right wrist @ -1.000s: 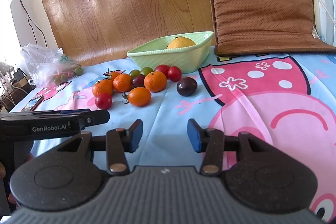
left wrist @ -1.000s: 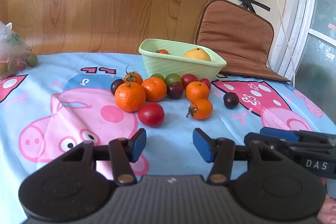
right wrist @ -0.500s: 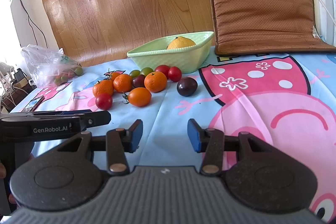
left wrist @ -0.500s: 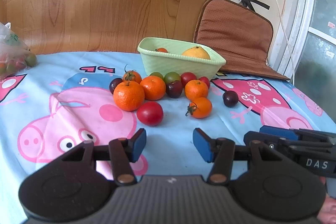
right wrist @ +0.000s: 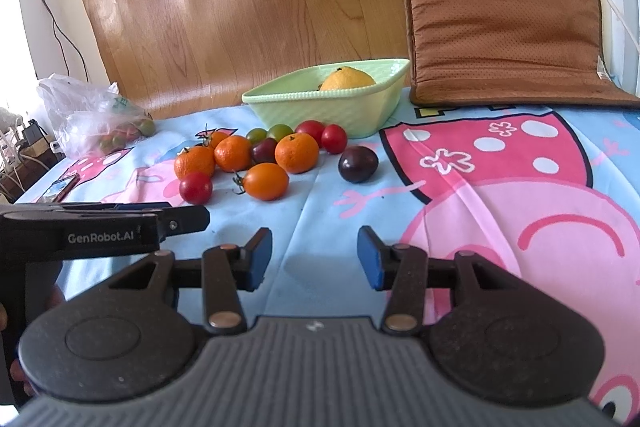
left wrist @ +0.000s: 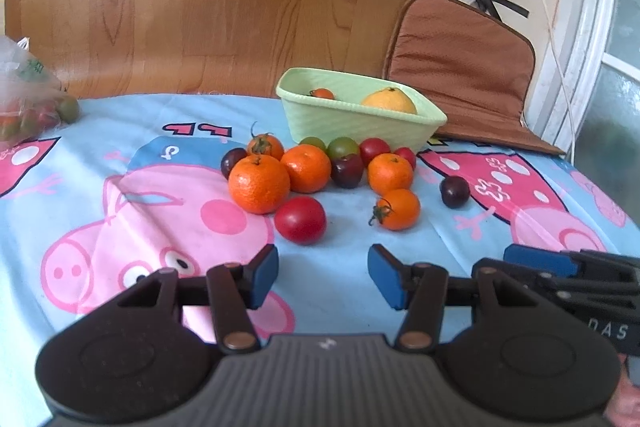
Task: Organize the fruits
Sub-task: 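Grasp a red tomato with the left tool while the right tool grasps an oval orange tomato, then lift the red tomato with the left tool while the right tool lifts the orange tomato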
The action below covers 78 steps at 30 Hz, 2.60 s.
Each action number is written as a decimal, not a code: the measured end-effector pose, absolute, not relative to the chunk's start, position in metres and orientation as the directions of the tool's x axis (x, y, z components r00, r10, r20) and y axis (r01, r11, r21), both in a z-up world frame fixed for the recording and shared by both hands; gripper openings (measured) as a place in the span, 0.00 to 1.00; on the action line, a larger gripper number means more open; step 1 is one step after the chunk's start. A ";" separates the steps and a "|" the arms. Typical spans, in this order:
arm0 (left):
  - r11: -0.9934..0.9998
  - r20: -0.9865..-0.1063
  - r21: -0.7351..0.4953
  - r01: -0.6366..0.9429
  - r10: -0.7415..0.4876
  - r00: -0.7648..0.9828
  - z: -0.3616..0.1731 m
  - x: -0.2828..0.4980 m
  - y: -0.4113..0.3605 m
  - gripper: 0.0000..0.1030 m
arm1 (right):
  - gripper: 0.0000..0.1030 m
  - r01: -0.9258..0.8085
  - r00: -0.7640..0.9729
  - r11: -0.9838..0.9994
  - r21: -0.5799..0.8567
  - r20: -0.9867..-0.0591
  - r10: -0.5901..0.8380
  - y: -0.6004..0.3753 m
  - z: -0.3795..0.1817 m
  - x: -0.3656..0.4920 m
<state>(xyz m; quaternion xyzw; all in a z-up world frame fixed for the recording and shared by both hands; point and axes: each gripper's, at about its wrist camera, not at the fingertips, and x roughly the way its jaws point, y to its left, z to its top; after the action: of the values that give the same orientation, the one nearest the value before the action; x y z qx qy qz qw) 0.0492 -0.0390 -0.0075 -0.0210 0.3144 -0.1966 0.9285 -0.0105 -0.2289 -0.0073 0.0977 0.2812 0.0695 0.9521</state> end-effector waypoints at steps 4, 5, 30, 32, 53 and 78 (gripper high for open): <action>0.922 -0.578 -0.199 0.333 -0.385 0.720 -0.006 0.060 -0.029 0.51 | 0.48 -0.111 0.819 0.972 0.207 -0.534 0.208 -0.223 -0.005 -0.001; 0.920 -0.580 -0.212 0.330 -0.390 0.715 -0.005 0.064 -0.026 0.51 | 0.48 -0.125 0.816 0.972 0.197 -0.537 0.214 -0.220 -0.005 0.002; 0.899 -0.569 -0.242 0.365 -0.436 0.697 -0.008 0.084 -0.029 0.31 | 0.37 -0.282 0.772 0.958 0.047 -0.582 0.255 -0.189 -0.005 0.056; 0.893 -0.567 -0.230 0.387 -0.446 0.693 -0.007 0.079 -0.033 0.31 | 0.37 -0.277 0.773 0.959 0.049 -0.581 0.254 -0.190 -0.006 0.051; 0.913 -0.563 -0.128 0.386 -0.388 0.730 -0.008 0.015 -0.063 0.31 | 0.37 -0.197 0.809 0.980 0.019 -0.562 0.174 -0.200 -0.004 -0.023; 0.907 -0.560 -0.115 0.405 -0.396 0.728 -0.010 0.014 -0.066 0.39 | 0.38 -0.161 0.831 0.987 0.026 -0.535 0.150 -0.200 -0.009 -0.035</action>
<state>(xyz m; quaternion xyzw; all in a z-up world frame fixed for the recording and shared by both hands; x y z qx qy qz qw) 0.0142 -0.0664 -0.0095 0.0075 0.2997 -0.2155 0.9294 -0.0352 -0.2002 -0.0089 -0.0102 0.2788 0.0812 0.9569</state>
